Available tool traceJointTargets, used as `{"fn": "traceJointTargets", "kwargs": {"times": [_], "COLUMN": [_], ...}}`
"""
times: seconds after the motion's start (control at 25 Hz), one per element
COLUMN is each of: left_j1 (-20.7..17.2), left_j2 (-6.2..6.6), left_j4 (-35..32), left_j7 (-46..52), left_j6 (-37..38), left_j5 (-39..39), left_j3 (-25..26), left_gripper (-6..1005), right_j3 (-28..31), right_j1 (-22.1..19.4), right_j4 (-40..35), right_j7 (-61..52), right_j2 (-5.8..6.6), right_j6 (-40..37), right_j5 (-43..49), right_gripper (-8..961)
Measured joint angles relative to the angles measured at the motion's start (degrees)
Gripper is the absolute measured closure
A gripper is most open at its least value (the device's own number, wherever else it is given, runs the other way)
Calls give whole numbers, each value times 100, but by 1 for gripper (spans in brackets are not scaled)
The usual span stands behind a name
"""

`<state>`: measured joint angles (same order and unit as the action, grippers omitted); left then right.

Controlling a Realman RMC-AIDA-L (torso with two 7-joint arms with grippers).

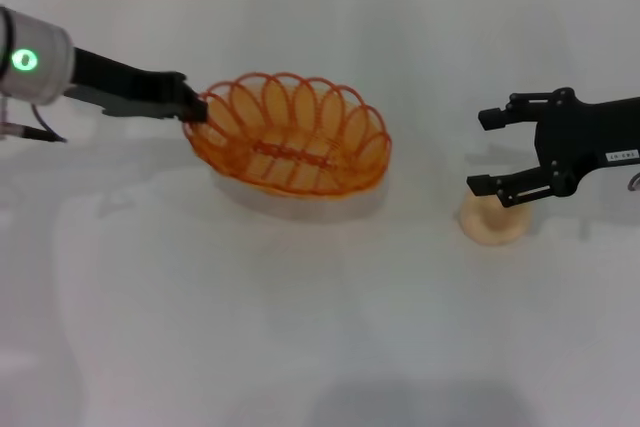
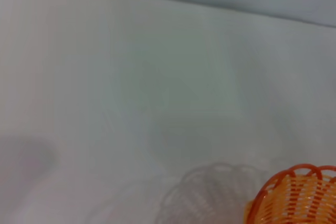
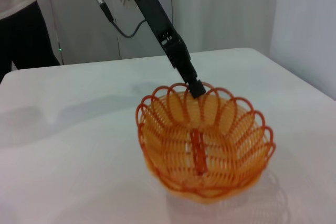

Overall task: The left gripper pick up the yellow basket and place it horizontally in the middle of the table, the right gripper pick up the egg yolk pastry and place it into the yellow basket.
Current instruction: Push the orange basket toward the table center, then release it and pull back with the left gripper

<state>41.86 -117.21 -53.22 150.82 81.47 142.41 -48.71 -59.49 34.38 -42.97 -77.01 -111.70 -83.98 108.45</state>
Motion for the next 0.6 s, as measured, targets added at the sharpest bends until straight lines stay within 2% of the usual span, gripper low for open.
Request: {"fn": "traceJointTargets", "kwargs": {"times": [0.28, 0.44, 0.6], "left_j1": [32, 0, -50], "left_j2": [-176, -207, -220], "left_j4": [-31, -50, -68], "left_j7": [1106, 1717, 2009], "left_j6": [-146, -243, -413], "left_j5": [-59, -210, -310], "left_j3": [-740, -1418, -1749], "left_gripper": [938, 938, 938], "right_j3": [0, -1, -1], "right_j1": [-117, -209, -289], "right_j4": [-161, -282, -345], "right_j7": [9, 9, 9], "right_j2": [-9, -11, -13], "right_j6": [5, -16, -20], "right_j5": [0, 1, 1], "right_gripper": [113, 114, 115]}}
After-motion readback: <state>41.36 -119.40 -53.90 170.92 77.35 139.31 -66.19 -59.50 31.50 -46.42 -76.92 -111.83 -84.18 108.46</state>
